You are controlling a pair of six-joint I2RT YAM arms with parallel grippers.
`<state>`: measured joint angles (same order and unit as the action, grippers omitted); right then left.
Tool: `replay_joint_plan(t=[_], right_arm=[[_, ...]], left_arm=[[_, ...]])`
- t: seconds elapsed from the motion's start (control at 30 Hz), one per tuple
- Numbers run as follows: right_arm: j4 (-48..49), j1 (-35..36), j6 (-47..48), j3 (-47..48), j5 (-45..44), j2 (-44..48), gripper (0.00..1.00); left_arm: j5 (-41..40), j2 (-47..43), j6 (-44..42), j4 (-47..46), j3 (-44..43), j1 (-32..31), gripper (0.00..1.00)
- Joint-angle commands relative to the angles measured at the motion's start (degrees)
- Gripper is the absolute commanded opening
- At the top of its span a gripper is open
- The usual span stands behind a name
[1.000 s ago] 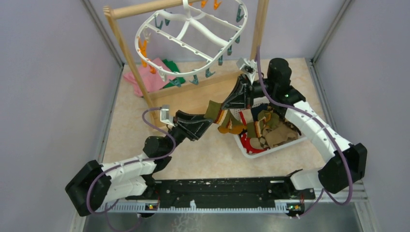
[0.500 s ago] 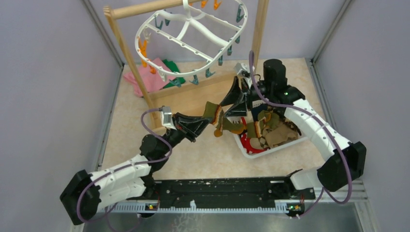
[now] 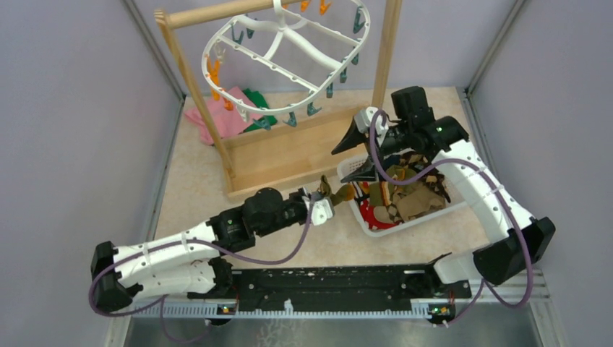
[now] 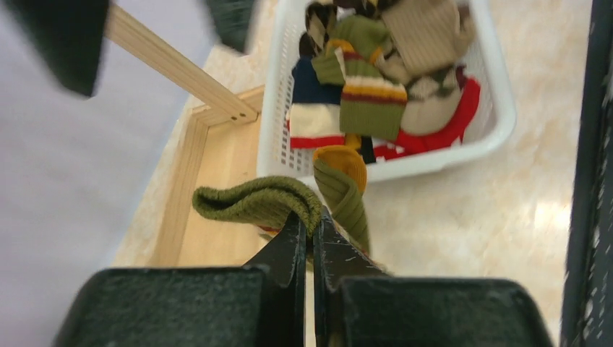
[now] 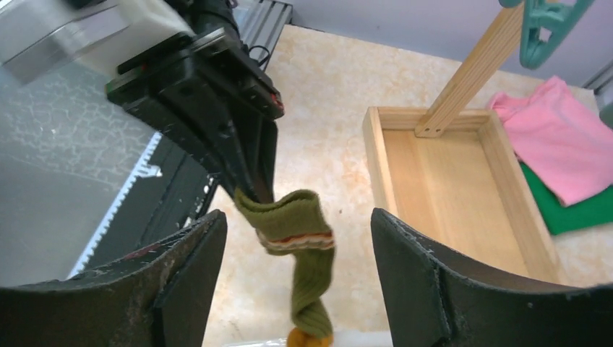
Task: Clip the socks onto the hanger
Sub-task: Pick up the sock from the bin.
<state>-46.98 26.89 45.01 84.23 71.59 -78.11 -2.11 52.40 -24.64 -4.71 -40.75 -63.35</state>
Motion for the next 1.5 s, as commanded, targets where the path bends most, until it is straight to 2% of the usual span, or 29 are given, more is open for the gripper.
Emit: replay_joint_plan(t=[0.0, 0.17, 0.23, 0.37, 0.47, 0.6, 0.73, 0.9, 1.07, 1.27, 1.37, 1.47], right_arm=[[-10.21, 2.54, 16.38, 5.70, 0.76, -3.78, 0.75], [-22.08, 7.68, 33.80, 7.97, -3.89, -7.17, 0.78], [-26.84, 9.86, 39.83, 9.20, -5.22, -8.40, 0.78], [-33.20, 11.87, 46.75, 13.09, -3.32, -10.59, 0.79], [-35.93, 12.52, 48.51, 16.72, -2.12, -12.22, 0.79], [-36.94, 13.31, 48.79, 17.95, -1.06, -12.34, 0.78], [-36.45, 13.61, 47.81, 15.91, 0.46, -10.79, 0.77], [-28.03, 13.59, 37.17, 11.94, 1.88, -7.76, 0.74], [-21.83, 13.62, 27.87, 9.54, 0.42, -6.74, 0.66], [-19.57, 13.56, 25.40, 7.97, -1.53, -6.22, 0.56], [-18.02, 13.62, 23.97, 7.05, -2.82, -6.03, 0.48], [-16.77, 13.58, 22.74, 6.74, -3.94, -5.78, 0.45]], left_arm=[[-7.91, 1.37, -15.92, 13.24, -6.57, -4.64, 0.00], [-4.37, -0.25, -18.46, 18.42, -9.36, -5.81, 0.00], [-0.56, -2.19, -18.68, 20.25, -11.15, -5.82, 0.05], [9.84, -6.70, -19.99, 21.12, -13.15, -5.82, 0.13], [14.79, -9.19, -18.54, 20.99, -14.50, -5.82, 0.11], [16.76, -10.63, -17.03, 21.45, -15.11, -5.82, 0.00], [13.66, -10.13, -15.09, 21.14, -14.56, -5.82, 0.00], [10.07, -8.21, -12.81, 20.04, -13.48, -5.82, 0.00], [6.52, -7.76, -10.73, 18.28, -11.66, -5.82, 0.00], [2.68, -9.75, -8.23, 16.21, -8.67, -5.76, 0.00], [-1.35, -10.66, -7.64, 14.86, -7.10, -5.74, 0.00], [-4.63, -11.14, -7.04, 13.56, -5.95, -5.73, 0.00]])
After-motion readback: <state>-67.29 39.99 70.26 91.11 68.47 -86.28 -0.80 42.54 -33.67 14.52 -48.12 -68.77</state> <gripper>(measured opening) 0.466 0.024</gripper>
